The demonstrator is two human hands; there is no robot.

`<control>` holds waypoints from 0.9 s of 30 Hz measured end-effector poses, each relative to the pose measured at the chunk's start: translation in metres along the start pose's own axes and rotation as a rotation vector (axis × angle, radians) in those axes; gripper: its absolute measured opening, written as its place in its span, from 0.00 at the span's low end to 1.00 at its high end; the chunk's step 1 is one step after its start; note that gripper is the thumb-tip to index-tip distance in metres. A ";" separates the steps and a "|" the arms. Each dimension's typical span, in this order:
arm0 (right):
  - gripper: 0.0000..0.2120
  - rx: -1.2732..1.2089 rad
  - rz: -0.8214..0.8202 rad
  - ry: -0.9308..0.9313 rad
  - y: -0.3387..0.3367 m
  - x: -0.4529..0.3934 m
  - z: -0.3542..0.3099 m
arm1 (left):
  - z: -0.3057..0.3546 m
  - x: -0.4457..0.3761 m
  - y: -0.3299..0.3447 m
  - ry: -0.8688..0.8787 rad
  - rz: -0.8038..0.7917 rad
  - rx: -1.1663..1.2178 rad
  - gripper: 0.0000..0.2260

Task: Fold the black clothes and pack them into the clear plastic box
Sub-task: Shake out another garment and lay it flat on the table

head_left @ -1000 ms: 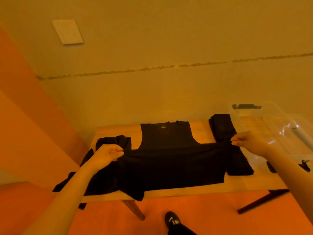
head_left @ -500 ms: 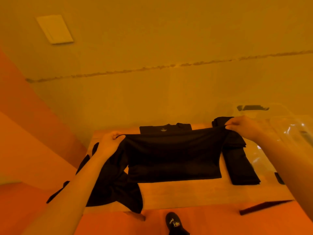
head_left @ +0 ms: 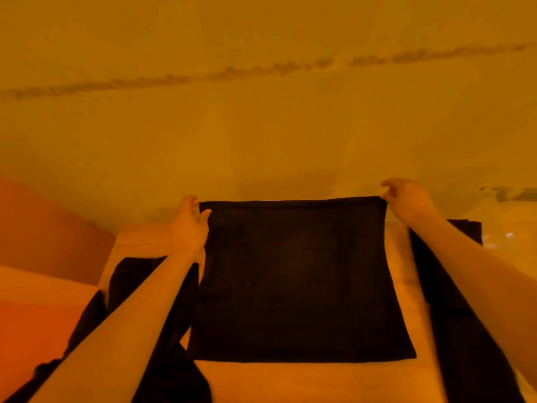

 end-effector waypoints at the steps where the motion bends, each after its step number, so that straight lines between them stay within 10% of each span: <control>1: 0.18 0.024 0.060 -0.015 0.013 0.006 -0.001 | -0.005 0.008 0.012 0.044 0.051 -0.087 0.20; 6: 0.25 0.103 0.001 -0.289 0.098 0.120 -0.008 | -0.030 0.121 0.074 0.473 -0.132 -0.403 0.24; 15: 0.28 0.361 -0.169 -0.195 0.128 0.214 0.053 | -0.084 0.215 0.068 0.227 -0.333 -0.661 0.29; 27: 0.29 0.435 -0.193 -0.275 0.121 0.317 0.095 | -0.114 0.313 0.043 0.340 -0.342 -0.681 0.29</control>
Point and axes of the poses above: each hand's wrist, its own x-axis away from the middle knuckle, its own y-axis out of the palm, z = x × y, the point moved 4 cm from there along -x, towards the middle knuckle, and after that the axes turned 4 degrees about z, right-handed, at the moved point
